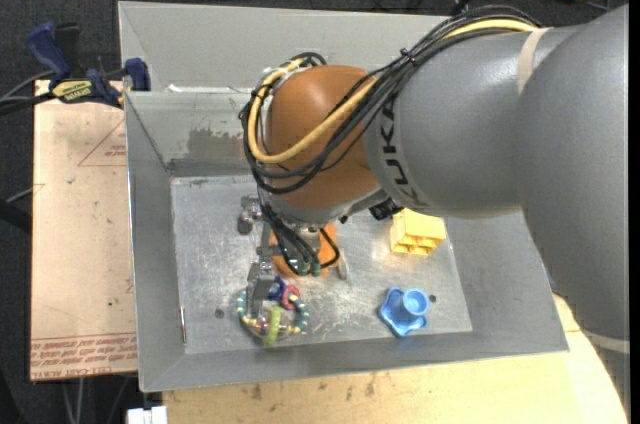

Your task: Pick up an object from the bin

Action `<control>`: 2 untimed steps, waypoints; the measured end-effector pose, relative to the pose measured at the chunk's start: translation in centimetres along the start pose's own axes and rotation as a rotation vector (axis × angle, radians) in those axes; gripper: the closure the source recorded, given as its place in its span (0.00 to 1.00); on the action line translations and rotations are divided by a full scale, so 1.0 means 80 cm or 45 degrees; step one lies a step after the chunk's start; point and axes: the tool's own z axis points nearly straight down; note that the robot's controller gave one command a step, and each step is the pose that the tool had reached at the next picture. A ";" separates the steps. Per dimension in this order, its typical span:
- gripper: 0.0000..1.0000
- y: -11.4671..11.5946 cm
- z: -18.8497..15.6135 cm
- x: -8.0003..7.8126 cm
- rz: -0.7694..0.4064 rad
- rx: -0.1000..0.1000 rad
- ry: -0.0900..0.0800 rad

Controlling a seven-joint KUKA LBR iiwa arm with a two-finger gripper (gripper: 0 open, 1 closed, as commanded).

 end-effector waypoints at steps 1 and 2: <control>0.00 -0.001 -0.004 -0.003 0.004 -0.002 -0.008; 0.00 -0.005 0.014 0.005 -0.061 -0.004 -0.020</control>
Offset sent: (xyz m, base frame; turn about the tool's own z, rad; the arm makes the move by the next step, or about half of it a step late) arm -0.0345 -0.0242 -0.0795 -0.2249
